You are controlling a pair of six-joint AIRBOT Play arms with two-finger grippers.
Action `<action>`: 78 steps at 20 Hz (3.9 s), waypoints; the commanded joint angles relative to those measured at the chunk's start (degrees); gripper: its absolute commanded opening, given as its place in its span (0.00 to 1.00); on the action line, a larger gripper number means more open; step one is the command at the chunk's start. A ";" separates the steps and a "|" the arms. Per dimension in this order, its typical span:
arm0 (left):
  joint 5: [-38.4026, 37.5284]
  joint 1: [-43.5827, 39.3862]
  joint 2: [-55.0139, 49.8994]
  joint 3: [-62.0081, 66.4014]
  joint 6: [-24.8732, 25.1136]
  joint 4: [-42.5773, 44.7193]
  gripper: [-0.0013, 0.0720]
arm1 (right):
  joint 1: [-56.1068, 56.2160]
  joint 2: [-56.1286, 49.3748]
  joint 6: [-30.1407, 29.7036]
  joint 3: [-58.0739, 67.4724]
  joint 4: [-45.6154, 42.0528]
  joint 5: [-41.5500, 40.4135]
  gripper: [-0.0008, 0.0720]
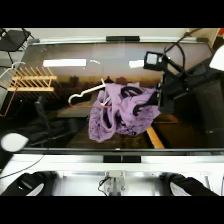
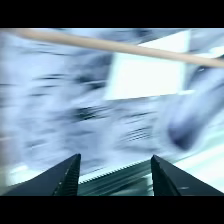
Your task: Fold the shirts.
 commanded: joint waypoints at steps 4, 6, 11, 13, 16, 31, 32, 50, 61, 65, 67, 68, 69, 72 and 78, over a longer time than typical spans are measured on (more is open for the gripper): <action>22.01 -14.45 -12.81 -2.75 -1.81 -9.53 0.75 | 0.42 0.17 2.27 -0.02 -1.29 -0.02 0.09; 23.82 -14.62 -14.14 -1.46 -1.53 -9.49 0.75 | 0.39 0.17 2.27 0.00 -1.33 -0.02 0.09; 26.34 -14.64 -15.02 -0.59 -1.18 -9.49 0.65 | 0.42 0.17 2.25 -0.02 -1.38 -0.07 0.09; 25.81 -15.13 -16.81 -0.59 -1.33 -9.53 0.62 | 0.39 0.17 2.27 0.00 -1.40 -0.09 0.09; 25.88 -16.20 -19.17 -0.59 -2.16 -9.49 0.28 | 0.39 0.17 3.28 0.00 -1.55 -0.26 0.09; 5.99 23.80 -11.26 -0.57 10.51 -5.81 0.11 | 0.35 0.66 3.56 0.00 -0.26 -0.26 0.09; 5.90 23.76 -11.37 -0.57 10.49 -5.81 0.11 | 0.35 0.66 3.48 0.00 -0.26 -0.35 0.09; 4.70 11.61 -6.84 33.14 18.01 -6.27 0.11 | 9.49 -0.39 15.72 0.20 -2.32 -12.63 0.09; 3.23 9.40 -7.98 49.70 22.40 -0.66 0.90 | 9.68 5.53 27.41 12.61 0.35 -24.22 0.09; -3.85 9.18 -8.09 49.70 22.69 -0.68 0.94 | 9.68 7.34 33.14 12.61 -3.72 -29.81 0.09; -3.80 9.18 -7.13 49.79 27.04 -0.68 0.94 | 9.68 7.72 34.42 12.61 -5.97 -32.96 0.09; -3.76 9.20 -6.56 49.88 29.24 -0.66 0.94 | 9.68 7.87 35.17 12.61 -7.26 -34.47 0.09; -3.52 9.22 -5.95 49.88 31.34 -0.63 0.93 | 9.68 8.07 36.76 12.63 -9.46 -36.41 0.09; -3.23 9.31 -5.05 49.88 33.59 0.24 0.92 | 9.68 8.90 45.18 12.68 -22.82 -41.70 0.09; -3.08 9.31 -6.19 49.81 33.40 3.26 0.92 | -3.76 8.83 59.80 13.86 -39.67 -34.51 0.09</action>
